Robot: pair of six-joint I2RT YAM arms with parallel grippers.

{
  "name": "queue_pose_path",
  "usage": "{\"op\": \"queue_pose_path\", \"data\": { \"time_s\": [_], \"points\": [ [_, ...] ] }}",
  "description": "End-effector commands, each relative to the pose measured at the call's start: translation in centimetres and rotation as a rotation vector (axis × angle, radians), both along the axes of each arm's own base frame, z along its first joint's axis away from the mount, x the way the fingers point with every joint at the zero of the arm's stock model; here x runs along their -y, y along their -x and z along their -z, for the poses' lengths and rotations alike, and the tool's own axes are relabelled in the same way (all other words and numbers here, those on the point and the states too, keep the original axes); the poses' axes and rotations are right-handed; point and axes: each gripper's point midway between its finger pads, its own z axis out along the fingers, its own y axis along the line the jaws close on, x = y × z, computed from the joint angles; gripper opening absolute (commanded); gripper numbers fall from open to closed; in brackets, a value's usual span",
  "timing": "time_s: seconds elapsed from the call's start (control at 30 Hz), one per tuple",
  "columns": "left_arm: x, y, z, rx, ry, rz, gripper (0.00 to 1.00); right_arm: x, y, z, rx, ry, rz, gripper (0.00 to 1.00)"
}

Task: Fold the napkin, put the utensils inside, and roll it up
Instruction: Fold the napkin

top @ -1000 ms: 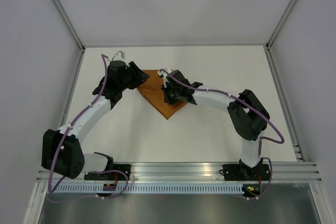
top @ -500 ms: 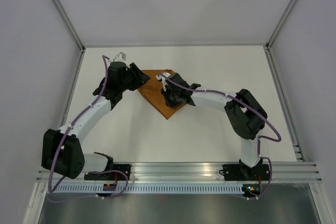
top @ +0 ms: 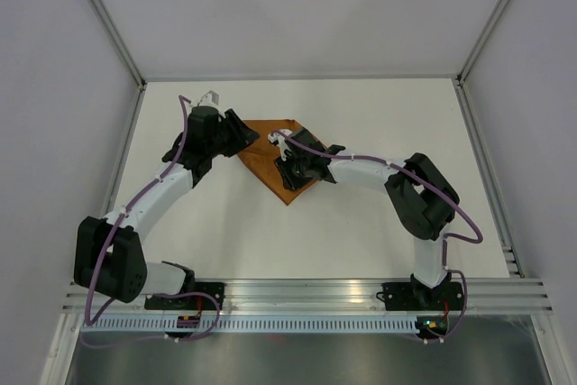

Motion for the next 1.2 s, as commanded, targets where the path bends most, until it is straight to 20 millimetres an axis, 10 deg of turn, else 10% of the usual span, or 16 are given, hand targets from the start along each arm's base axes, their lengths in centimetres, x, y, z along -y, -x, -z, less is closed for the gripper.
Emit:
{"op": "queue_pose_path", "data": {
  "time_s": [0.0, 0.63, 0.93, 1.17],
  "points": [
    [0.3, -0.4, 0.0, 0.016, 0.008, 0.020, 0.51, -0.3, 0.8, -1.5, -0.001, -0.027, -0.022, 0.38],
    [1.9, -0.6, 0.6, 0.023, 0.010, 0.105, 0.52, 1.1, 0.1, -6.4, 0.060, -0.086, -0.004, 0.42],
    [7.2, 0.1, 0.9, 0.095, -0.068, 0.306, 0.52, 12.3, -8.2, -8.2, 0.052, -0.137, 0.258, 0.40],
    [12.4, 0.9, 4.1, 0.085, -0.215, 0.458, 0.51, 16.4, -10.1, -7.3, 0.048, -0.123, 0.328, 0.38]
  ]
}}
